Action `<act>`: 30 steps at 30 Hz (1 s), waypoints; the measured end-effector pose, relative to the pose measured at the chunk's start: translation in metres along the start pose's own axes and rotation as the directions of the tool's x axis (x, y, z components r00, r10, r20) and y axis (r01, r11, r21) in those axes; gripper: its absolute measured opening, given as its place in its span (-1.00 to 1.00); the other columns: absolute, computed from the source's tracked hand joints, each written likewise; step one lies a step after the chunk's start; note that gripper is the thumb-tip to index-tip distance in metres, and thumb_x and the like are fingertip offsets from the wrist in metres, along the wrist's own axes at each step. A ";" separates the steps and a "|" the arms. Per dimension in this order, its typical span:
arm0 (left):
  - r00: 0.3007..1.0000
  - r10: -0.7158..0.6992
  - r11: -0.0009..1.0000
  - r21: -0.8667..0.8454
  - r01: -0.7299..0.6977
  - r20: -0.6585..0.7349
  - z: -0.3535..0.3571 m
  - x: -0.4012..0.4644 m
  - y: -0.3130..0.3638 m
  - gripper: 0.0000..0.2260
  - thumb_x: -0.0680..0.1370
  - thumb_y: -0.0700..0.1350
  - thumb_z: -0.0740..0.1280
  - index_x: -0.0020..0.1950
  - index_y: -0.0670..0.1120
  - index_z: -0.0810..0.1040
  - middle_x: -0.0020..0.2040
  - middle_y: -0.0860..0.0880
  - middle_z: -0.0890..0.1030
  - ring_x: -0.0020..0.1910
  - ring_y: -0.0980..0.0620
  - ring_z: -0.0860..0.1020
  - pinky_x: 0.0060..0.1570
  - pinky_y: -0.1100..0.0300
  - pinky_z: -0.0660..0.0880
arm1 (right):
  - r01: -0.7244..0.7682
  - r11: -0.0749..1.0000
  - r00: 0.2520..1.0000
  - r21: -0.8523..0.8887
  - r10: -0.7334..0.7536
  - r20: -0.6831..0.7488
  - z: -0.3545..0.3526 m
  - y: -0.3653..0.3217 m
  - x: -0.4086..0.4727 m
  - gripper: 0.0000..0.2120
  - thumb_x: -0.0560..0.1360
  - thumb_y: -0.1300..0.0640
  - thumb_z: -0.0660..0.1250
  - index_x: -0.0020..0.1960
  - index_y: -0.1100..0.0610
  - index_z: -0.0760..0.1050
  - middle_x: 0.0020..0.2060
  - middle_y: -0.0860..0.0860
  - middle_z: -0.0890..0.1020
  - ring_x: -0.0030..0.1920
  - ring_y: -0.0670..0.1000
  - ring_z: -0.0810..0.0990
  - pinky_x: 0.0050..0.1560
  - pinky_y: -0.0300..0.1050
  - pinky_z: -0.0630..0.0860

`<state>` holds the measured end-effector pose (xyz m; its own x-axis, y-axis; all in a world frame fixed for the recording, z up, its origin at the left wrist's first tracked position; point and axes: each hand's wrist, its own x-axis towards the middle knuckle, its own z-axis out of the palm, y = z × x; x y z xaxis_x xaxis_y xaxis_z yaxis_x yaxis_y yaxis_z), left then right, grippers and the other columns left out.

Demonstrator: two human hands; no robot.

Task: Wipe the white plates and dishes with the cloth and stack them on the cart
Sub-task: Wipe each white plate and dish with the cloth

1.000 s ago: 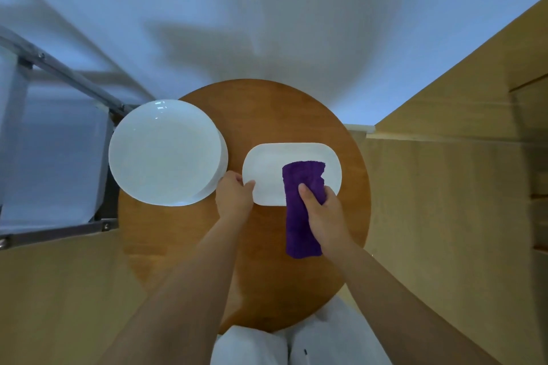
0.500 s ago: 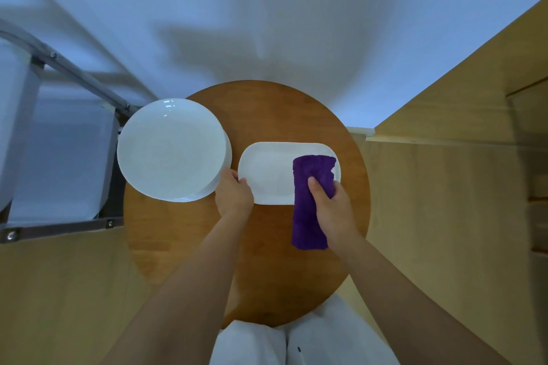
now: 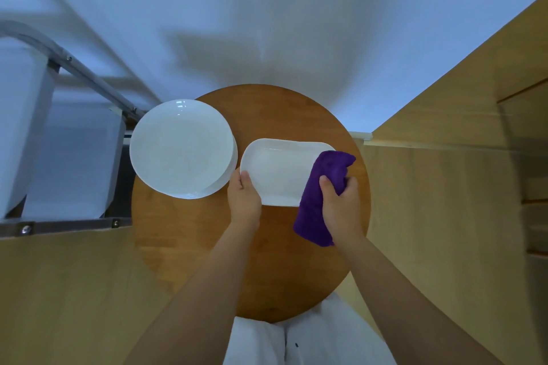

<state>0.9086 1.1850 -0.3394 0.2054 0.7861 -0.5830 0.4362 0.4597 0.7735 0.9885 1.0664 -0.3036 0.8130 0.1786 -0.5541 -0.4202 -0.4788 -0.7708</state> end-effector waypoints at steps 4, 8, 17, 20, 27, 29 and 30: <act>0.999 0.044 0.976 -0.212 -0.038 0.023 -0.017 -0.022 0.012 -0.80 0.68 -0.01 0.05 0.04 0.11 0.46 -0.05 0.20 0.51 -0.06 0.22 0.49 -0.22 0.47 0.43 | 0.104 0.979 0.976 -0.178 -0.135 -0.170 -0.006 -0.012 0.001 -0.89 0.54 0.01 0.27 -0.02 -0.05 0.33 -0.10 -0.05 0.54 -0.09 0.00 0.57 -0.20 -0.09 0.54; 0.994 0.089 0.946 -0.317 -0.066 0.059 -0.030 -0.045 0.023 -0.72 0.67 0.03 0.07 0.31 0.02 0.42 0.07 0.12 0.53 0.06 0.14 0.52 -0.25 0.44 0.52 | 0.056 0.955 0.957 -0.290 -0.134 -0.256 -0.002 -0.031 -0.008 -0.67 0.52 0.10 0.32 0.23 0.14 0.36 0.12 0.07 0.52 0.09 0.11 0.54 0.05 0.12 0.56; 0.943 0.324 0.923 -0.242 -0.298 0.075 -0.066 -0.078 0.055 -0.85 0.65 0.06 0.10 -0.04 0.19 0.44 -0.05 0.17 0.51 0.02 0.08 0.50 -0.04 0.25 0.53 | 0.094 0.929 0.940 -0.357 -0.201 -0.277 0.019 -0.045 -0.065 -0.69 0.60 0.08 0.19 0.30 0.18 0.37 0.19 0.09 0.52 0.14 0.08 0.53 0.07 -0.12 0.48; 0.929 0.358 0.921 -0.199 -0.336 0.090 -0.075 -0.078 0.065 -0.84 0.64 0.08 0.09 -0.06 0.17 0.43 -0.07 0.18 0.49 -0.02 0.09 0.48 -0.12 0.30 0.47 | 0.152 0.910 0.927 -0.386 -0.267 -0.264 0.031 -0.048 -0.076 -0.69 0.61 0.08 0.18 0.29 0.19 0.40 0.19 0.08 0.52 0.11 0.04 0.54 -0.06 -0.27 0.43; 0.942 0.310 0.946 -0.145 -0.291 0.128 -0.095 -0.084 0.074 -0.82 0.64 0.12 0.06 -0.10 0.20 0.39 -0.10 0.22 0.43 -0.10 0.14 0.45 -0.44 0.53 0.39 | 0.414 0.852 0.876 -0.321 -0.469 -0.115 0.067 -0.054 -0.097 -0.67 0.59 0.10 0.19 0.33 0.14 0.34 0.18 0.07 0.47 0.14 0.05 0.50 0.11 -0.13 0.52; 0.951 0.276 0.948 -0.205 -0.245 0.141 -0.099 -0.086 0.072 -0.79 0.63 0.15 0.05 -0.11 0.21 0.42 -0.10 0.18 0.48 -0.09 0.13 0.49 -0.39 0.49 0.44 | 0.537 0.775 0.811 -0.334 -0.583 -0.051 0.074 -0.056 -0.103 -0.66 0.58 0.12 0.21 0.33 0.16 0.35 0.16 0.08 0.48 0.12 0.05 0.50 0.02 -0.27 0.45; 0.954 0.259 0.943 -0.252 -0.215 0.154 -0.101 -0.086 0.071 -0.77 0.62 0.18 0.05 -0.11 0.24 0.45 -0.11 0.17 0.52 -0.08 0.13 0.52 -0.31 0.44 0.48 | 0.595 0.727 0.771 -0.343 -0.636 -0.013 0.077 -0.057 -0.106 -0.65 0.58 0.14 0.22 0.34 0.18 0.36 0.16 0.09 0.48 0.11 0.04 0.50 -0.01 -0.34 0.40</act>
<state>0.8337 1.1916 -0.2092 0.4435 0.8050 -0.3941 0.1465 0.3687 0.9179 0.8953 1.1410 -0.2247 0.8997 0.4313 0.0672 0.3157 -0.5366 -0.7826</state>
